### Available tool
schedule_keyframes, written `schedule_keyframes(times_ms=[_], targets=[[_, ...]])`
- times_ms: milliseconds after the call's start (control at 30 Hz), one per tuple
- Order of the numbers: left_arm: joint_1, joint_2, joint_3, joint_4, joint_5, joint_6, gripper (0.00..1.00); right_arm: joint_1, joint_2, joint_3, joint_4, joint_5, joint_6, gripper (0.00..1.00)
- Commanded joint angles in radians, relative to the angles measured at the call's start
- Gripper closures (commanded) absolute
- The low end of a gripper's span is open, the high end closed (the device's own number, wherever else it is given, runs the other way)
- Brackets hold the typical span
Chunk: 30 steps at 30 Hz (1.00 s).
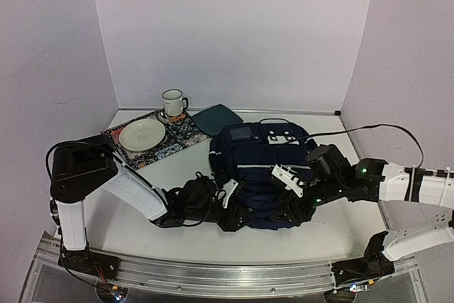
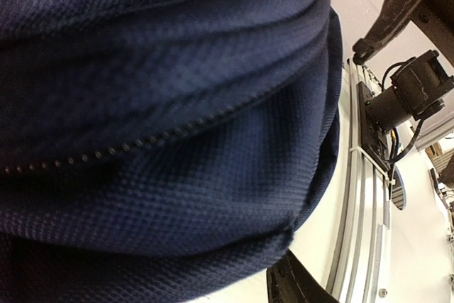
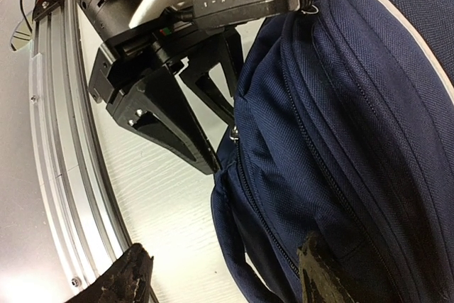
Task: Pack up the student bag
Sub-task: Hold the largest pocket of the student bag.
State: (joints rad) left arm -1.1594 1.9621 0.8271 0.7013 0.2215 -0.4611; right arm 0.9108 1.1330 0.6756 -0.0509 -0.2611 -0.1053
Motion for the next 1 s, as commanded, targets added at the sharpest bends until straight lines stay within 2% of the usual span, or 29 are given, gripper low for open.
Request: schedule_keyframes(times_ms=[0, 133, 333, 633, 900, 967], targets=[[0.014, 0.032, 0.036, 0.04, -0.005, 0.045, 0.61, 0.01, 0.02, 0.043, -0.004, -0.001, -0.014, 0.29], [0.012, 0.029, 0.044, 0.052, 0.04, 0.051, 0.81, 0.012, 0.028, 0.051, -0.006, 0.006, -0.024, 0.29], [-0.01, -0.029, 0.003, 0.069, 0.054, 0.047, 1.0, 0.017, 0.062, 0.072, -0.022, 0.013, -0.063, 0.3], [-0.025, -0.131, -0.068, 0.068, 0.106, -0.004, 1.0, 0.041, 0.142, 0.112, -0.034, 0.12, -0.154, 0.33], [-0.037, -0.213, -0.098, 0.062, 0.177, -0.064, 1.0, 0.053, 0.229, 0.102, -0.018, 0.222, -0.191, 0.39], [-0.037, -0.229, -0.099, 0.058, 0.195, -0.076, 1.0, 0.056, 0.24, 0.087, -0.005, 0.253, -0.189, 0.44]])
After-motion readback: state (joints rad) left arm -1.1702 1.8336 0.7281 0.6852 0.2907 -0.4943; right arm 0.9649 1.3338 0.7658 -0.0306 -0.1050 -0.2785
